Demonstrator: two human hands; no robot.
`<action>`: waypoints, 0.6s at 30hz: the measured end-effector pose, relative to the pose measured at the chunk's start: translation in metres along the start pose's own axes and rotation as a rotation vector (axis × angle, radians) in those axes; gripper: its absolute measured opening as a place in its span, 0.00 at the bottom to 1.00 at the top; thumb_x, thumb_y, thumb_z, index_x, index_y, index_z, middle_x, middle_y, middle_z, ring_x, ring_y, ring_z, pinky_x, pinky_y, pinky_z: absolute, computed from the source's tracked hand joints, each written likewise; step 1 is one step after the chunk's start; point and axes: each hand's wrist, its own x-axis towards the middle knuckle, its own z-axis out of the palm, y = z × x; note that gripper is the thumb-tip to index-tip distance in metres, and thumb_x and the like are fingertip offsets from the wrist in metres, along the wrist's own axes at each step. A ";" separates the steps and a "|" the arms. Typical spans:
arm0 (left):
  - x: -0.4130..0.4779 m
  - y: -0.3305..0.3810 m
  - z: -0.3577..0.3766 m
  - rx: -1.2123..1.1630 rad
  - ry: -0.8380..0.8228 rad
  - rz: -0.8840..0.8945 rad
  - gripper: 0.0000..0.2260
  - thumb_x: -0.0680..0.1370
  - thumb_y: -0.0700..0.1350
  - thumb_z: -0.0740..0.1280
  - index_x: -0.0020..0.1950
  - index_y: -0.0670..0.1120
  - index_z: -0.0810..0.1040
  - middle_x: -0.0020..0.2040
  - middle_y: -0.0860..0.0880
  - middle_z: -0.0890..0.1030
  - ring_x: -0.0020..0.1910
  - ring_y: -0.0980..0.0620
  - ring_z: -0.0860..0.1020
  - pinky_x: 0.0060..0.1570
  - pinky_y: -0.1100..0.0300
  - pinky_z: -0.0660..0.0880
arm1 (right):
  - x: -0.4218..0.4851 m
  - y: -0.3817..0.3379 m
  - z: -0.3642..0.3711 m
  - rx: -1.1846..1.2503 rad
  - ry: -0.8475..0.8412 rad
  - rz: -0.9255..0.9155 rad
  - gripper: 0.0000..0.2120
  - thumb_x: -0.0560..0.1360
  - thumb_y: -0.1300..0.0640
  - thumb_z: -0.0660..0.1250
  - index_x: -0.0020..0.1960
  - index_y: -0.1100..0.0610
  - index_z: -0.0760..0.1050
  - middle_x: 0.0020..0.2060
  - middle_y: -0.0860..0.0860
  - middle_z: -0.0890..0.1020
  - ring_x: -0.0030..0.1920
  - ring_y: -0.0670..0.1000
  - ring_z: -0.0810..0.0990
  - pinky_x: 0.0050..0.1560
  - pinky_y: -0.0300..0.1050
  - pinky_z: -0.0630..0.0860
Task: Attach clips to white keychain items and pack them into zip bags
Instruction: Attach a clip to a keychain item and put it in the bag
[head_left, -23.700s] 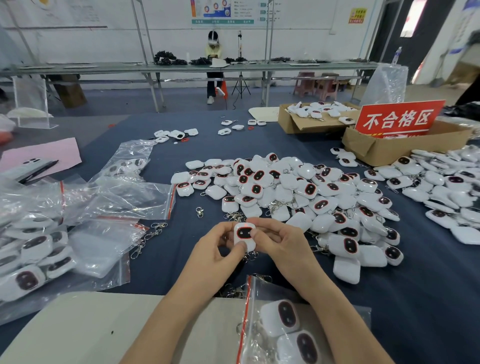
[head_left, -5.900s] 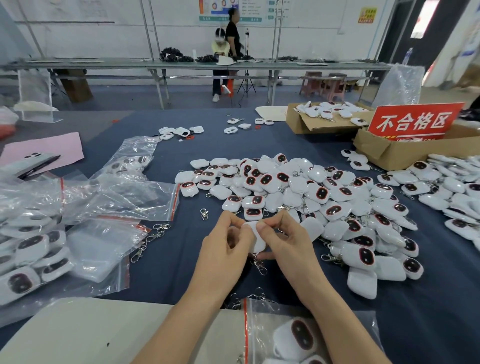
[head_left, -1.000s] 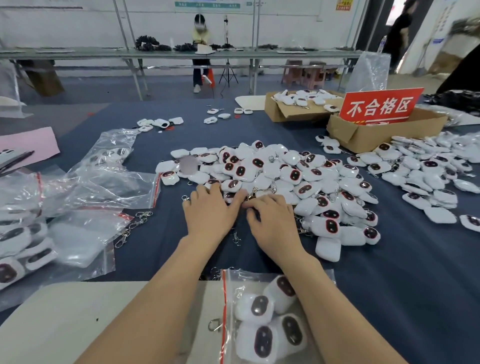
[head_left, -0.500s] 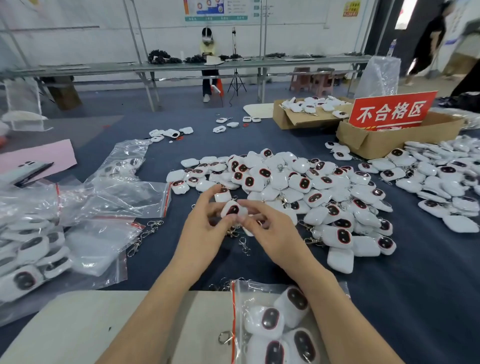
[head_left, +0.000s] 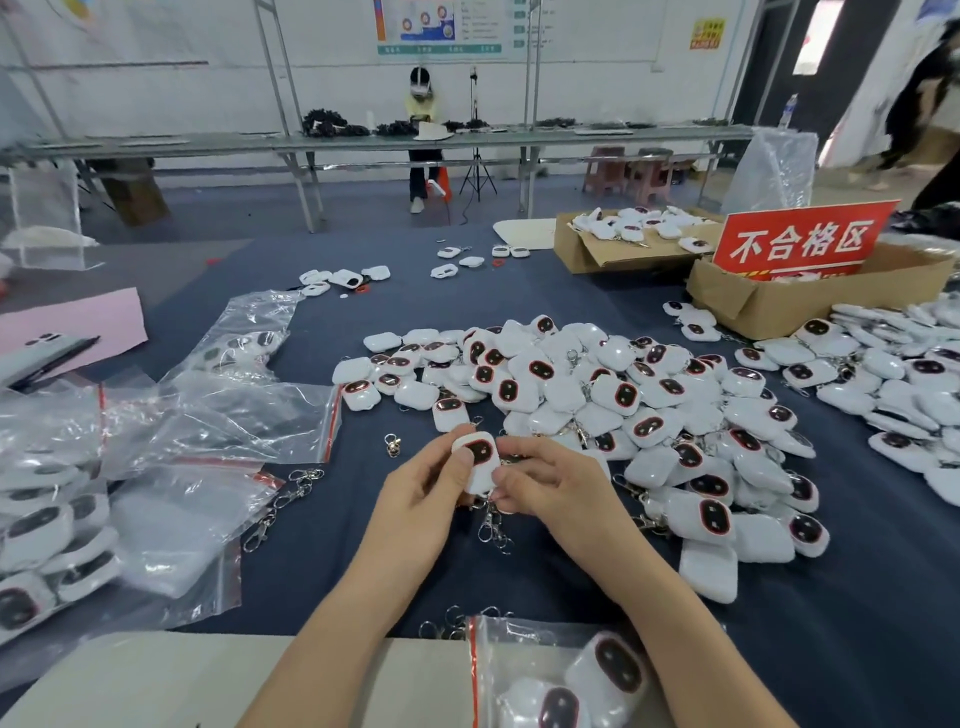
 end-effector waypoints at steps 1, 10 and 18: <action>0.000 0.000 0.000 0.012 -0.015 0.003 0.12 0.83 0.46 0.64 0.65 0.54 0.81 0.58 0.57 0.85 0.60 0.58 0.81 0.61 0.61 0.76 | 0.000 0.000 0.000 -0.008 -0.007 -0.007 0.11 0.78 0.63 0.71 0.59 0.53 0.80 0.42 0.52 0.87 0.43 0.48 0.86 0.47 0.37 0.81; -0.004 0.003 -0.001 0.088 -0.029 0.027 0.10 0.82 0.44 0.67 0.61 0.51 0.84 0.53 0.55 0.87 0.56 0.56 0.83 0.56 0.68 0.75 | -0.004 -0.006 0.004 0.024 0.026 -0.006 0.06 0.79 0.61 0.70 0.50 0.52 0.83 0.39 0.48 0.86 0.35 0.45 0.83 0.40 0.40 0.83; -0.005 0.003 -0.002 0.074 -0.033 0.024 0.09 0.82 0.44 0.68 0.58 0.54 0.85 0.51 0.50 0.87 0.54 0.48 0.82 0.55 0.62 0.77 | -0.004 -0.006 0.003 0.038 0.042 0.027 0.04 0.78 0.58 0.71 0.52 0.55 0.84 0.42 0.52 0.86 0.42 0.47 0.85 0.42 0.42 0.83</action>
